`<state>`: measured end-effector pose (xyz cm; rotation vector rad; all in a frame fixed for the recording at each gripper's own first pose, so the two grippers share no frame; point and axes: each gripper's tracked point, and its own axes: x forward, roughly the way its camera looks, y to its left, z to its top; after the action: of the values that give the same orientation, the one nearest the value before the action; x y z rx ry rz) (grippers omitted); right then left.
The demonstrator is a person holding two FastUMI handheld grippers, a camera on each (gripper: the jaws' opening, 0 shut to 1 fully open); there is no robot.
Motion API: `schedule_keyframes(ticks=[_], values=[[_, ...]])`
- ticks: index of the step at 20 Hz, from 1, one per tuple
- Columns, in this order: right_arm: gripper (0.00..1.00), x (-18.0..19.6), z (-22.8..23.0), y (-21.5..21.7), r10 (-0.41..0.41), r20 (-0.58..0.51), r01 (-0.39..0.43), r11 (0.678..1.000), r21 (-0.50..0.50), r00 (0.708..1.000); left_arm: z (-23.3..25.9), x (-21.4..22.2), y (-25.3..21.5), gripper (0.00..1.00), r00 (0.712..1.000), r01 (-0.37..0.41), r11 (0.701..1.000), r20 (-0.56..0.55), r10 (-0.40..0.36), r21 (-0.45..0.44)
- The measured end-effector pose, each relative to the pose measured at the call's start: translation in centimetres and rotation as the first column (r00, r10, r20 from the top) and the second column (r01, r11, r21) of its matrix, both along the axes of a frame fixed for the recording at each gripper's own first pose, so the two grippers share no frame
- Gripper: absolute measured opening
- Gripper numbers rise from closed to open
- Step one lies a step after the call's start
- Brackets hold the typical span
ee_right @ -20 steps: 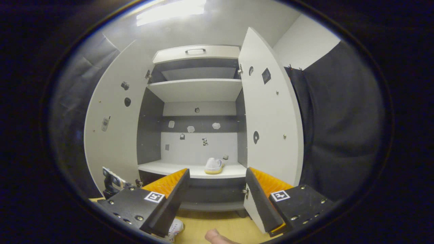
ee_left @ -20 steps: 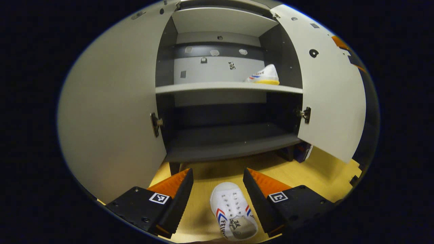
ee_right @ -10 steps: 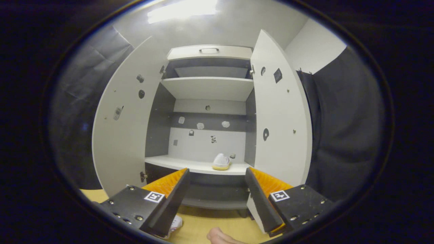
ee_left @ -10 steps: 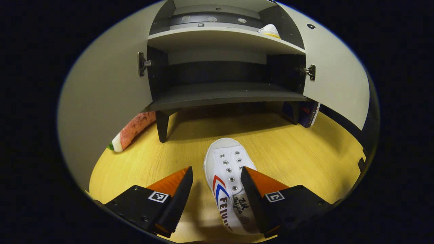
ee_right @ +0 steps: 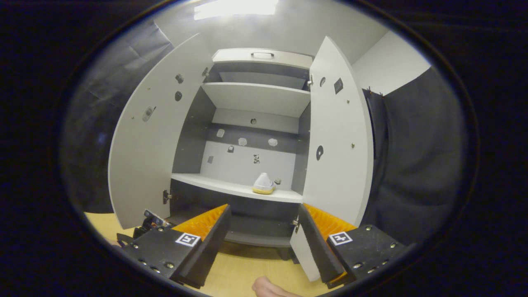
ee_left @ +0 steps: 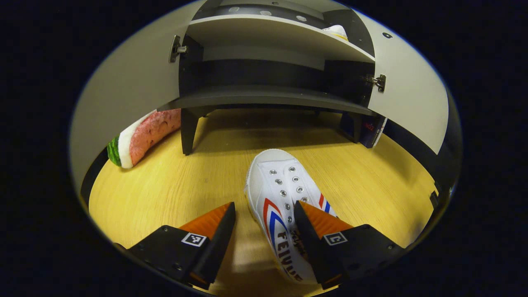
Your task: Grab one shoe with the right hand and put it into the shoe cabinet, grab the other shoe with the left hand and put it into the shoe cabinet; then close the right door with the right hand and the left door with the left hand.
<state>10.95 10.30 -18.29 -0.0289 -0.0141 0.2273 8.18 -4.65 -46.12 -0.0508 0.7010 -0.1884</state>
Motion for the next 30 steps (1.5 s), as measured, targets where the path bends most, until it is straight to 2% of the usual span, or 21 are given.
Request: schedule_keyframes(ticks=[1,2,3,4,5,9,15,18,21,25,30], values=[[0.97,0.0,-0.2,0.0,0.005,-0.004,-0.005,1.0,0.009,1.0,-0.5,0.0,-0.6,0.82,1.0,0.019,1.0,-0.014,-0.019,0.0],[0.98,0.0,-0.3,0.0,0.01,-0.007,-0.009,1.0,0.022,1.0,0.0,-1.1,-0.3,0.66,0.999,0.028,1.0,-0.016,-0.027,0.013],[0.97,-0.1,-0.3,-0.1,0.014,-0.007,-0.014,0.999,0.033,1.0,-0.1,-0.2,-0.3,0.51,0.999,0.035,0.998,-0.01,-0.035,0.047],[0.97,-0.1,-0.3,-0.3,0.017,-0.004,-0.017,0.999,0.038,1.0,0.0,-0.2,0.1,0.48,0.999,0.036,0.997,-0.013,-0.035,0.067],[0.97,-0.2,-0.4,-0.4,0.019,-0.001,-0.019,0.999,0.04,1.0,0.1,-0.4,0.1,0.34,0.999,0.03,0.997,-0.023,-0.029,0.076],[0.98,-0.6,-0.7,-0.5,0.04,0.006,-0.04,0.998,0.049,0.999,0.9,-0.3,-0.3,0.04,0.998,0.026,0.991,-0.068,-0.017,0.13],[0.98,-0.8,-1.9,-1.0,0.056,-0.007,-0.056,0.998,0.043,0.998,5.8,0.0,-0.4,0.03,1.0,0.013,0.991,-0.019,-0.011,0.135],[0.98,-0.9,-3.0,-1.2,0.065,-0.029,-0.064,0.997,0.04,0.997,10.0,1.7,-0.2,0.03,0.997,-0.003,0.987,0.071,-0.008,0.163],[0.98,-1.1,-3.5,-1.8,0.063,-0.042,-0.06,0.997,0.057,0.997,15.4,3.2,0.1,0.02,0.985,-0.034,0.988,0.173,0.007,0.154],[0.98,-1.3,-3.9,-2.5,0.07,-0.043,-0.067,0.996,0.065,0.997,23.4,5.8,0.4,0.02,0.943,-0.092,0.986,0.331,0.041,0.139],[0.97,-1.6,-3.6,-2.8,0.098,-0.04,-0.094,0.991,0.091,0.994,33.2,9.7,-0.2,0.02,0.871,-0.123,0.988,0.487,0.06,0.098]])
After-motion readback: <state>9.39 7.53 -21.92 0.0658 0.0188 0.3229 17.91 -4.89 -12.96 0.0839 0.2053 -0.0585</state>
